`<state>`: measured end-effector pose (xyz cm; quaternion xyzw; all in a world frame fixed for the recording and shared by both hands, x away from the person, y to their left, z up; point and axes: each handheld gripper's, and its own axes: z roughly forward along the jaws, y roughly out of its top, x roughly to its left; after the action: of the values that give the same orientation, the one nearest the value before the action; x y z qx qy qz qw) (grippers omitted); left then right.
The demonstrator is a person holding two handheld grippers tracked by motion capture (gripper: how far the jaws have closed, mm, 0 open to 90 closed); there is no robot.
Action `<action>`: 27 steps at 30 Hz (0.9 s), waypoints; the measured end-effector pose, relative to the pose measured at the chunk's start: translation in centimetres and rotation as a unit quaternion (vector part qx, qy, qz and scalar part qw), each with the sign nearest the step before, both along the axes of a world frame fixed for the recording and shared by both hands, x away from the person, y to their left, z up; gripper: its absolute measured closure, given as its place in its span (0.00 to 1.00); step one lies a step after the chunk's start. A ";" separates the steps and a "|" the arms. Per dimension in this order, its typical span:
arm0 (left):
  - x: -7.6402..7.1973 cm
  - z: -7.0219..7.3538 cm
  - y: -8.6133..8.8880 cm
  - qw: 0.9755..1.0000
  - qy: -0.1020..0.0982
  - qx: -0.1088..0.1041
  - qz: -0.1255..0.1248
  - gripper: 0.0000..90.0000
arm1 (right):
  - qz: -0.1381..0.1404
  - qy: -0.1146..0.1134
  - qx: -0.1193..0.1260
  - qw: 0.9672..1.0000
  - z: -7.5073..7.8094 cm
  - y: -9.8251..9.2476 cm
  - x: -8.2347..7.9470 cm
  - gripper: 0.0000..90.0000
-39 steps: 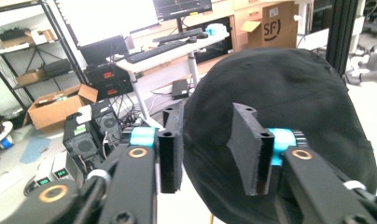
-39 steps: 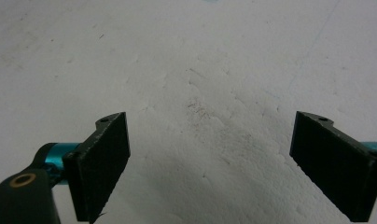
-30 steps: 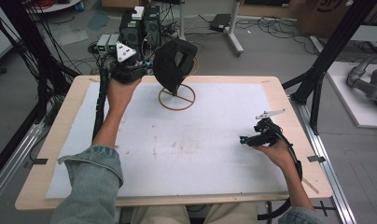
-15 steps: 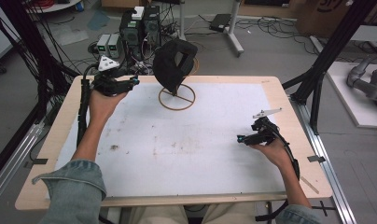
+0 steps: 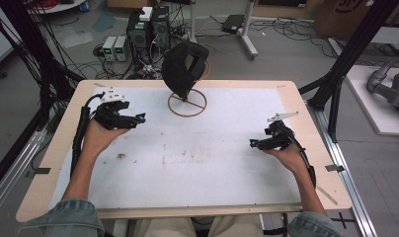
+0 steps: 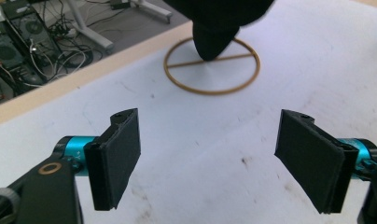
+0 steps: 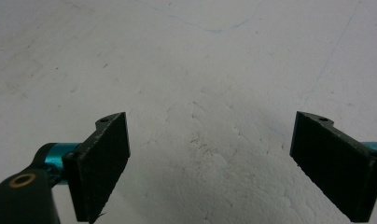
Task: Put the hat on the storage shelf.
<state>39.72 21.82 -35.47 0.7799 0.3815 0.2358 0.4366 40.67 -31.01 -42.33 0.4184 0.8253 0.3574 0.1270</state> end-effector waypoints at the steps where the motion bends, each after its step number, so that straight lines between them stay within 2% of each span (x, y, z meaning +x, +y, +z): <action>1: -0.3 -0.5 0.1 1.000 0.006 0.001 -0.001 0.25 | 0.001 -0.002 0.000 1.000 0.0 0.0 0.0 0.13; 6: -1.1 -2.4 0.6 1.000 0.017 -0.001 0.001 0.25 | -0.009 -0.004 -0.001 1.000 0.2 0.0 -0.1 0.13; 8: -1.3 -3.0 0.9 1.000 0.022 0.007 0.002 0.25 | -0.008 -0.006 -0.004 1.000 0.2 0.0 -0.2 0.13; 10: -1.4 -3.1 1.0 0.999 0.026 0.019 0.004 0.25 | -0.011 -0.008 -0.002 1.000 0.3 0.1 -0.2 0.13; 17: -1.9 -3.2 2.1 1.000 0.018 -0.003 0.012 0.25 | -0.009 -0.007 -0.007 1.000 0.2 0.4 0.1 0.13; 27: -1.9 -3.3 2.0 1.000 0.021 0.001 0.005 0.26 | -0.011 -0.008 -0.007 1.000 0.1 0.4 0.1 0.13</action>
<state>37.86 23.86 -38.80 0.7832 0.3943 0.2216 0.4266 40.81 -30.64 -42.20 0.4240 0.8218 0.3538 0.1404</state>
